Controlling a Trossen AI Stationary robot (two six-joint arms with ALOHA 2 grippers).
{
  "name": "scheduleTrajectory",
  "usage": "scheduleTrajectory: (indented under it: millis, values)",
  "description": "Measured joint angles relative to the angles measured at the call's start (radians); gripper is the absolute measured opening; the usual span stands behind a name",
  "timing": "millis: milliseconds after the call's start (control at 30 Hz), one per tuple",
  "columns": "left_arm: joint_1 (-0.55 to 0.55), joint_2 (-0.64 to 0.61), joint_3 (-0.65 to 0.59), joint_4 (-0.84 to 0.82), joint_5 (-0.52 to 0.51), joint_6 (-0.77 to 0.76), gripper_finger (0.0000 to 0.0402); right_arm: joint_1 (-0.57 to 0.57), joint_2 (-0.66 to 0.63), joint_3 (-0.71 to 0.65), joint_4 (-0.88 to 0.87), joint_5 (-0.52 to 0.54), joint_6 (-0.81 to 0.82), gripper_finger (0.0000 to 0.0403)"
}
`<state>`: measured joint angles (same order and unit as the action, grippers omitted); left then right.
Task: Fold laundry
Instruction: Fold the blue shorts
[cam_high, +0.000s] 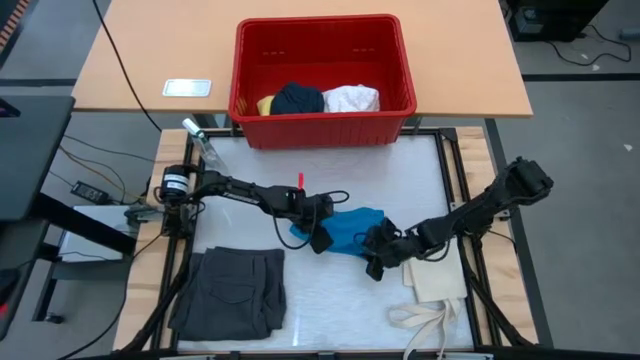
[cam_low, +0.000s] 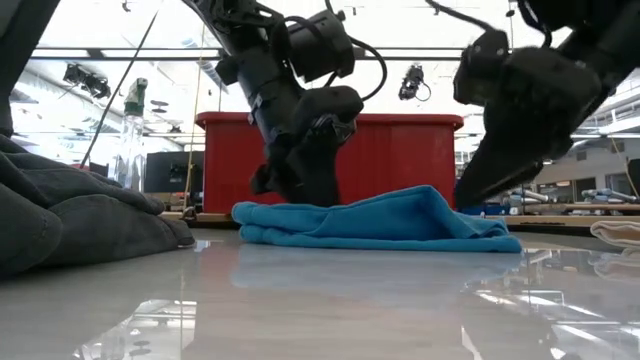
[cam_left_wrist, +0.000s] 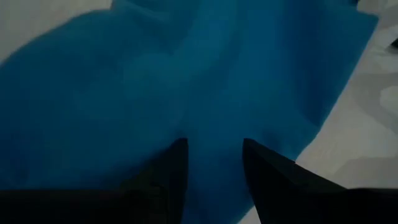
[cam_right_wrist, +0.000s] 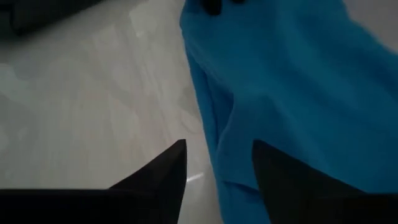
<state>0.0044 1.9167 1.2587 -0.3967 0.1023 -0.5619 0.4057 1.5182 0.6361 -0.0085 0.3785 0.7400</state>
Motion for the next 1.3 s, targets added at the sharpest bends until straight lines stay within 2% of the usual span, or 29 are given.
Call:
scheduleTrajectory:
  millis: [200,367,500,533,633,733,833,933,1167,1233,1300]
  values:
    - [-0.001,0.0,0.0,0.005,0.001,-0.009,0.0157,-0.002,0.077,0.0,0.015,0.048,0.055,0.0174]
    - [0.0,0.0,0.0,0.005,0.001,-0.006,0.0157,-0.023,0.101,0.002,0.012,0.056,0.125,0.0125]
    - [0.0,0.0,0.0,-0.004,0.003,-0.003,0.0157,-0.031,0.066,0.003,-0.044,-0.024,0.158,0.0028]
    - [0.002,0.0,0.0,-0.005,0.004,-0.003,0.0157,-0.03,0.043,0.003,-0.064,-0.05,0.154,0.0016]
    - [0.009,0.0,0.0,-0.008,0.004,-0.002,0.0157,-0.024,-0.028,0.009,-0.145,-0.122,0.181,0.0016]
    - [0.018,0.0,0.0,-0.011,0.005,0.0,0.0157,-0.028,-0.084,0.014,-0.172,-0.297,0.151,0.0013]
    - [0.027,0.0,0.0,-0.01,0.018,-0.001,0.0157,-0.035,-0.117,0.014,-0.161,-0.42,0.144,0.0021]
    - [0.034,-0.01,0.0,-0.019,0.052,-0.013,0.0157,-0.042,-0.153,0.014,-0.136,-0.447,0.105,0.0056]
    - [0.034,-0.049,0.001,-0.03,0.052,-0.021,0.0157,-0.16,-0.237,0.014,-0.146,-0.345,0.06,0.0168]
    - [0.032,-0.049,0.001,-0.037,0.051,-0.017,0.0157,-0.219,-0.244,0.015,-0.159,-0.301,0.06,0.018]
    - [0.031,-0.043,0.001,-0.051,0.052,-0.003,0.0157,-0.294,-0.224,0.015,-0.178,-0.308,0.027,0.0181]
